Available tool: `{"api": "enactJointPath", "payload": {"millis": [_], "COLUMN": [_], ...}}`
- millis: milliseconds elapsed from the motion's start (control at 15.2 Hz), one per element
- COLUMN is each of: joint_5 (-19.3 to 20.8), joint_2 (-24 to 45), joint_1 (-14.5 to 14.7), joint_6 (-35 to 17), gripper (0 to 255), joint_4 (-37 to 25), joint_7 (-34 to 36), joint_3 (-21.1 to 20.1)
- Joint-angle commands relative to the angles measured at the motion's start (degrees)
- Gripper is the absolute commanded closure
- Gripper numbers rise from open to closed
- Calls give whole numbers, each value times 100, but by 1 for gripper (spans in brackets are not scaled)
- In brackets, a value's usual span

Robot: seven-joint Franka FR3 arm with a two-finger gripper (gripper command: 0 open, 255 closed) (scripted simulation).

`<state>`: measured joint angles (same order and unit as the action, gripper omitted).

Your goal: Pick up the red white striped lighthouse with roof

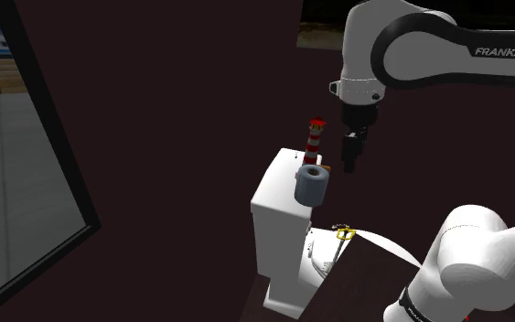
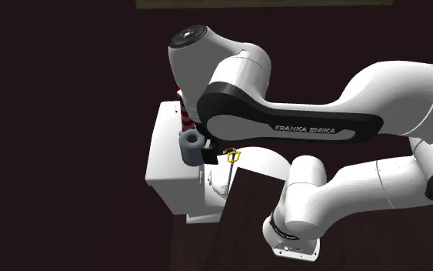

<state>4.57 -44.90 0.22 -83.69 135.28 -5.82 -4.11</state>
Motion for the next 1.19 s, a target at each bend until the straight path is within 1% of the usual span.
{"api": "enactJointPath", "payload": {"millis": [0,528,1122], "joint_5": [0,611,1181], "joint_2": [0,931,2077], "joint_1": [0,-507,-1029], "joint_6": [0,-1302,-2480], "gripper": [0,0,0], "joint_4": [0,-266,-983], "joint_7": [0,230,577], "joint_3": [0,285,606]}}
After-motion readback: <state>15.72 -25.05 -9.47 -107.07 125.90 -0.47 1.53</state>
